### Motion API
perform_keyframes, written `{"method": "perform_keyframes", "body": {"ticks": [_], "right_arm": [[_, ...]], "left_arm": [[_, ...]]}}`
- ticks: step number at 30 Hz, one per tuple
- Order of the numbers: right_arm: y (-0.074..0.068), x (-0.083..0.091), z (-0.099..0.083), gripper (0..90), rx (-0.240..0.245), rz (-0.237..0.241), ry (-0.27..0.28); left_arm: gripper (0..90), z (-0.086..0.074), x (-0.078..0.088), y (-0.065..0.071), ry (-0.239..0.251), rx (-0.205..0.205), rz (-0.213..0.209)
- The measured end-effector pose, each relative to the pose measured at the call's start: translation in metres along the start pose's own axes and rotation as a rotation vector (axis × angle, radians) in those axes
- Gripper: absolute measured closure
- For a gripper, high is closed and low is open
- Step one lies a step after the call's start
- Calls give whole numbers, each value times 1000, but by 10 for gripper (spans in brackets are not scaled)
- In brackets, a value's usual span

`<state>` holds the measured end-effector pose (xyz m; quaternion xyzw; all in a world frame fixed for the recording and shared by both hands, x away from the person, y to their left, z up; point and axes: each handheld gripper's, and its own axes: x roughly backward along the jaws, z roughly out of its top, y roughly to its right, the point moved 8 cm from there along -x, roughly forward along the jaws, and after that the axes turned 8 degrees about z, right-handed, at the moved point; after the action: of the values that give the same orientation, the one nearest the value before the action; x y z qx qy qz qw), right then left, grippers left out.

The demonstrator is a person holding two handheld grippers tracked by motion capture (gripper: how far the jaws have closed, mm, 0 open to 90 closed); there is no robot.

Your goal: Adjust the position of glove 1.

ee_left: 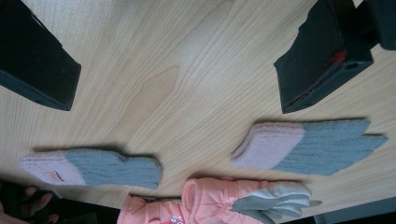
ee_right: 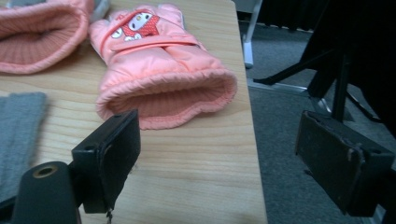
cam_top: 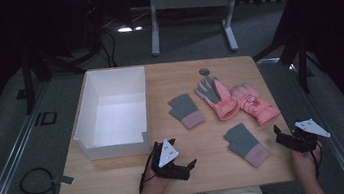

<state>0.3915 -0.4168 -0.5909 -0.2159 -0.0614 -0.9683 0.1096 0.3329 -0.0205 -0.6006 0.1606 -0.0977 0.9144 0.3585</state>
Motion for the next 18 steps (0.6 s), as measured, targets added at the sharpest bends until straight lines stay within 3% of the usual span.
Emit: {"method": "perform_keyframes", "body": {"ticks": [8,12,18], "right_arm": [[1,-1,-1,146,3,-13,-16],[-2,-3,-2,147,39,-27,-43],[-2,-3,-2,147,25,0,-35]], "left_arm": [[0,0,-1,-1,-10,9,1],[0,0,0,-1,-7,9,-3],[0,0,-1,1,-5,-2,-7]]}}
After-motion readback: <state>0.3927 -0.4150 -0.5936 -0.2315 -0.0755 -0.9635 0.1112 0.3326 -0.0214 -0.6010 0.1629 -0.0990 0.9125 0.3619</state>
